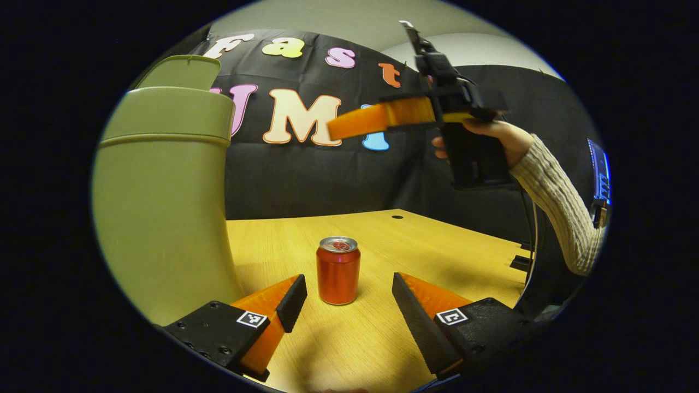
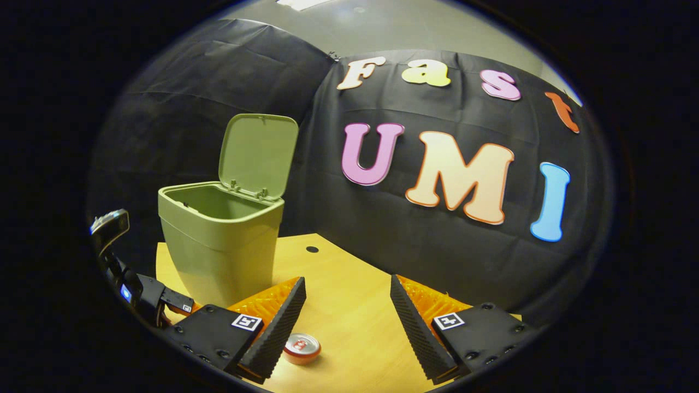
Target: Press the lid of the desktop garbage bin to open it, pick up the crumpled paper on the desktop and throw it into the bin, then pick up the pop can on the desktop and drop it into the bin, and finally close the garbage bin lid.
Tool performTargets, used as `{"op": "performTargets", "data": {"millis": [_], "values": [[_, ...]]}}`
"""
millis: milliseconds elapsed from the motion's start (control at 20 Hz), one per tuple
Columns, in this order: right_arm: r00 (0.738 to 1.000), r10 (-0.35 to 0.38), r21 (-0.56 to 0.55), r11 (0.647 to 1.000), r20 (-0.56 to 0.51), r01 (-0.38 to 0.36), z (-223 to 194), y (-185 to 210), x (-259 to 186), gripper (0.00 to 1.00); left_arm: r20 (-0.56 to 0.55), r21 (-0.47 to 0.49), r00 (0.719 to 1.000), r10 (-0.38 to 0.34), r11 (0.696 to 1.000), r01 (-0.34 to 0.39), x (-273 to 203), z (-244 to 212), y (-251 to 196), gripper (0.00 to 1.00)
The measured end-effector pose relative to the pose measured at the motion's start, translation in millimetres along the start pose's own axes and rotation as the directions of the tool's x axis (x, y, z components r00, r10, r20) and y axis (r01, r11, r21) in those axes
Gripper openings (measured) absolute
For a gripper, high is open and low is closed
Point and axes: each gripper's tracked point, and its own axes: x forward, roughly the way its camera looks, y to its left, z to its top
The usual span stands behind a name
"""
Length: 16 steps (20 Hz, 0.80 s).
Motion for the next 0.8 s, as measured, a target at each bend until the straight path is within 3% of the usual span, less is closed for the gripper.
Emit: {"op": "performTargets", "data": {"millis": [550, 800], "values": [[0.985, -0.155, 0.121, 0.979, -0.076, 0.163, -130, -66, -68, 0.98, -0.075, 0.006, 0.997, 0.012, 1.0, -0.012, 46, -8, 9, 0.96], [0.98, -0.184, 0.156, 0.969, -0.071, 0.193, -155, -68, -87, 0.98, -0.101, 0.011, 0.994, 0.033, 0.999, -0.032, 65, -10, 15, 0.97]]}}
